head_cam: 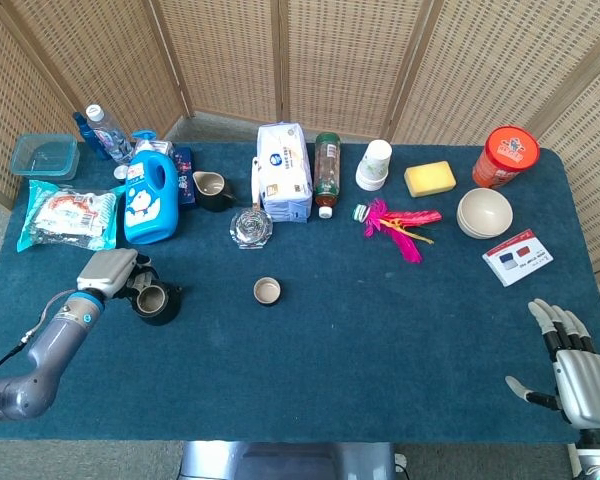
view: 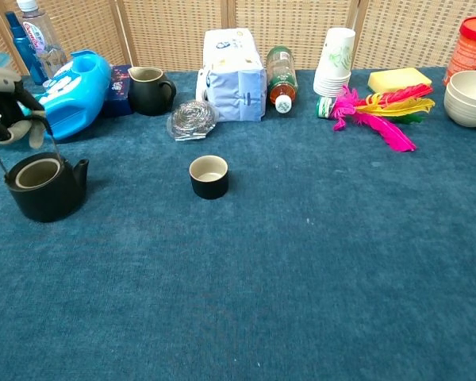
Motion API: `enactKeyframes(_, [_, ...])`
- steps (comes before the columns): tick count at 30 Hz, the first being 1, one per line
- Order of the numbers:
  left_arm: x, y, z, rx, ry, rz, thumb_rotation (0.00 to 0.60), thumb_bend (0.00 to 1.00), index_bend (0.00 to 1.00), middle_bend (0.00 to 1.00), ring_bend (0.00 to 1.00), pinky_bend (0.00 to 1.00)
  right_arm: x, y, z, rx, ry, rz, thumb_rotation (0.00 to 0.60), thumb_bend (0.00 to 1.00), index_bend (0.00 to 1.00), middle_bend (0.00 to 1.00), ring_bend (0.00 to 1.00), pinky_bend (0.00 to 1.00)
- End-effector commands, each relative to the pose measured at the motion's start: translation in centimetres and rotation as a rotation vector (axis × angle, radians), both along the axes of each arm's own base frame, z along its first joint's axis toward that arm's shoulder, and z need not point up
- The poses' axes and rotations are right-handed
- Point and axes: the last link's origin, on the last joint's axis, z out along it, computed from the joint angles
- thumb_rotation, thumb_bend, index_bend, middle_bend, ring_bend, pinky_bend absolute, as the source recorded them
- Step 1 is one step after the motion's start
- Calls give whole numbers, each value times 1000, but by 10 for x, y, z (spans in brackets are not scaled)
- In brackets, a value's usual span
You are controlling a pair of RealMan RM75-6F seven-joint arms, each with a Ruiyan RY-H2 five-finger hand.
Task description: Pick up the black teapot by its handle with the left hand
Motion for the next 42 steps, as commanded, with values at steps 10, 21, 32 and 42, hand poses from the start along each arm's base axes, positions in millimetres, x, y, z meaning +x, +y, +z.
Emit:
enactKeyframes(10, [26,-26,13,113,76,-435,600,794,593,808,659,925,0,1,3,-6,-10,0,600,0,0,0,0,0])
enactKeyframes(21, [29,-14,5,160,189,-570,600,784,593,808,658,925,-1,2,6,-13,-21,-1,600,0,0,0,0,0])
enactKeyframes(32, [38,-3,-10,208,291,-741,600,769,593,808,657,925,-2,1,9,-18,-34,-7,600,0,0,0,0,0])
enactKeyframes(42, [64,7,-31,251,332,-916,600,766,594,808,652,925,-2,1,12,-22,-48,-9,600,0,0,0,0,0])
